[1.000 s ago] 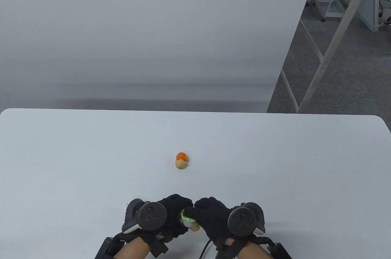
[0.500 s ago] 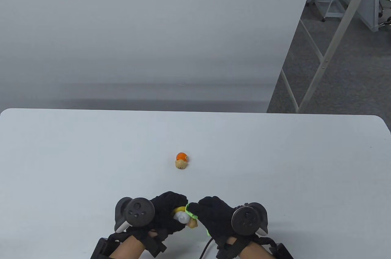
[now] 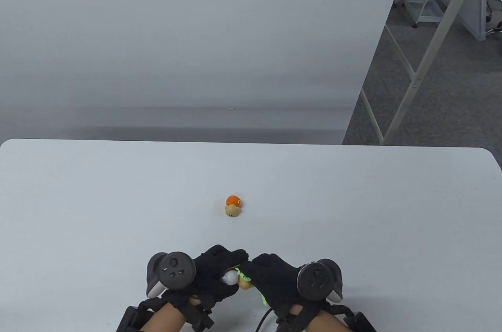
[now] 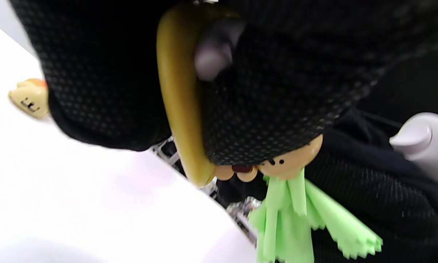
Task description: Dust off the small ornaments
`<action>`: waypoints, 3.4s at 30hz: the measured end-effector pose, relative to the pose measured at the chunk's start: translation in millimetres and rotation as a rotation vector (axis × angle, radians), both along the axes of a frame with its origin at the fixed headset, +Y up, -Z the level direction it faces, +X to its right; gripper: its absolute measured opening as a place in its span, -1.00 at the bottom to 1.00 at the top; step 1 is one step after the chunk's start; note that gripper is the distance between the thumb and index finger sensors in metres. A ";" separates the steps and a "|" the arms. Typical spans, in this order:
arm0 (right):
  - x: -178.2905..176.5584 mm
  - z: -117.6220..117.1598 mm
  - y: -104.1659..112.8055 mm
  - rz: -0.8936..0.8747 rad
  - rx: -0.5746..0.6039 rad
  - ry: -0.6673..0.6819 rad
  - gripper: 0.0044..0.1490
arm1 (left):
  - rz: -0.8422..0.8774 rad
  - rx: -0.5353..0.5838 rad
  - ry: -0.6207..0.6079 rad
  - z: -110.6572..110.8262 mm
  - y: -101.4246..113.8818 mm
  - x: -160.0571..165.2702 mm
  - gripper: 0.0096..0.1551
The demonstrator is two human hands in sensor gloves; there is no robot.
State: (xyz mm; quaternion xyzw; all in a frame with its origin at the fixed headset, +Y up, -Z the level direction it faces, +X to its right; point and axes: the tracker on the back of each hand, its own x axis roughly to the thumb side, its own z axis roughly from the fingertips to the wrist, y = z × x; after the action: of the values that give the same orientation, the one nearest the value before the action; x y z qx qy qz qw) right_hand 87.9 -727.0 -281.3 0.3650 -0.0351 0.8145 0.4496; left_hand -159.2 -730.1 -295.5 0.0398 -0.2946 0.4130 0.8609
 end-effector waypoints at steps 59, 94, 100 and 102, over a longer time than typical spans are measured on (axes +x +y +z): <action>-11.0 3.4 4.7 0.237 0.234 -0.051 -0.46 | 0.127 -0.252 -0.027 -15.1 -24.2 -8.9 -0.23; -10.8 -11.7 -28.7 -0.241 -0.435 -0.244 -0.39 | 0.474 -0.399 -0.352 -15.1 -29.2 7.7 -0.04; -19.3 -9.2 -23.5 -0.204 -0.420 -0.244 -0.38 | 0.344 -0.181 -0.155 -5.5 -19.4 11.5 -0.11; -22.0 -6.2 -21.5 -0.200 -0.383 -0.258 -0.38 | 0.324 -0.138 -0.117 -4.9 -18.1 13.3 -0.11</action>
State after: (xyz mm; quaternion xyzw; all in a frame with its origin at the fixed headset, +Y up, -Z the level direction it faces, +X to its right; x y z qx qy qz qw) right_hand 65.9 -748.4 -287.4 0.1610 0.0269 0.7977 0.5806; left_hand -145.9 -748.2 -300.4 0.0035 -0.3049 0.5671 0.7651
